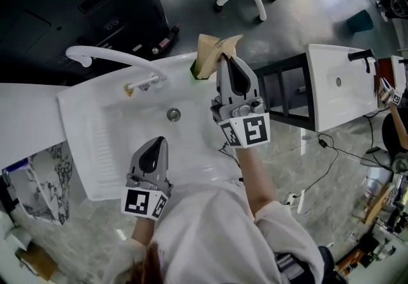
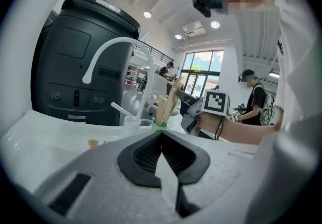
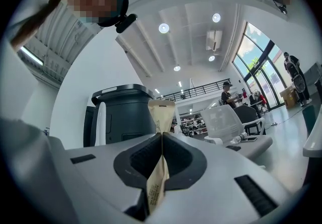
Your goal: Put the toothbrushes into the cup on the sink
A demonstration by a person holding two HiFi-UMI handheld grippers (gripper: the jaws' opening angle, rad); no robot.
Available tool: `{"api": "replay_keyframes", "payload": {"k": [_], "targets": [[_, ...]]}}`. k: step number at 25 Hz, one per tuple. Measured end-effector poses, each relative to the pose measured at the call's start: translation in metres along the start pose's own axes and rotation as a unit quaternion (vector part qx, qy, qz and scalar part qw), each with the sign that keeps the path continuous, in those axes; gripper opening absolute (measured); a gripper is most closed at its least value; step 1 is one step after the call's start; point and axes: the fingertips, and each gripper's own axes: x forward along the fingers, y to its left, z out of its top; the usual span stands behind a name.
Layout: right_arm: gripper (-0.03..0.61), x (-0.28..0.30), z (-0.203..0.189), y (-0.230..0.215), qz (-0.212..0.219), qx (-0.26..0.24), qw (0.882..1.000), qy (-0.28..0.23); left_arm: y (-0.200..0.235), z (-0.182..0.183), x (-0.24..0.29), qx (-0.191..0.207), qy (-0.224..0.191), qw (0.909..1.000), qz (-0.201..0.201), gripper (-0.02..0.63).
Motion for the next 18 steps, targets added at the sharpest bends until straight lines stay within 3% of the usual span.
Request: {"api": "replay_keyframes", "payload": {"k": [18], "targets": [[0.017, 0.001, -0.034, 0.001, -0.008, -0.027, 0.999, 0.018, 0.006, -0.006, -0.004, -0.009, 0.005, 0.9999, 0.009, 0.013]]}}
